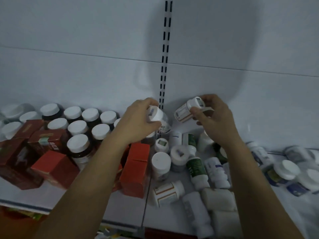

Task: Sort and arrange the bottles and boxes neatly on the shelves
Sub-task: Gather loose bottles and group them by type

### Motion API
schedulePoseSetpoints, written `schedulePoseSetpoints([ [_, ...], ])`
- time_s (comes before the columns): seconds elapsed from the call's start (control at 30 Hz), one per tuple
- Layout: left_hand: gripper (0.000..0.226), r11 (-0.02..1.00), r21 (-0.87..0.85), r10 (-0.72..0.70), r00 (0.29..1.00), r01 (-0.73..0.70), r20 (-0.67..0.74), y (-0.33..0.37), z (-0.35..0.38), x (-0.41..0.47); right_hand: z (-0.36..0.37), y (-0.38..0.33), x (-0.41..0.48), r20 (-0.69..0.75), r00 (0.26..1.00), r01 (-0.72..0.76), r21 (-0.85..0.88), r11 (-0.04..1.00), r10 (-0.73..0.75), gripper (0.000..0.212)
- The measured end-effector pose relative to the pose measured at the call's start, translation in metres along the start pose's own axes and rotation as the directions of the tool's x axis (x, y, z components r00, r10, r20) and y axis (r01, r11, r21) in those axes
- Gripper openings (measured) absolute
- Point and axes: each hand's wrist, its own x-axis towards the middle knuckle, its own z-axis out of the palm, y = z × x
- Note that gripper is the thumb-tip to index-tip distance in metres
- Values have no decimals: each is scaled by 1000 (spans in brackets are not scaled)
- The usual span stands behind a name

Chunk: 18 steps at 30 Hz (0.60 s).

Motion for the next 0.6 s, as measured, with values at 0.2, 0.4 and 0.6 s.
schedulePoseSetpoints([
  [0.2,60,976,217,-22,994,-2,107,0,29,15,-35,11,-18,-25,1000,-20,-138,990,17,25],
  [0.4,59,977,212,-26,985,-11,172,0,13,8,-49,18,-38,33,996,-66,-271,960,78,24],
  [0.6,76,885,457,-101,917,-95,386,34,16,7,-86,21,-56,-140,988,-104,-266,958,68,28],
])
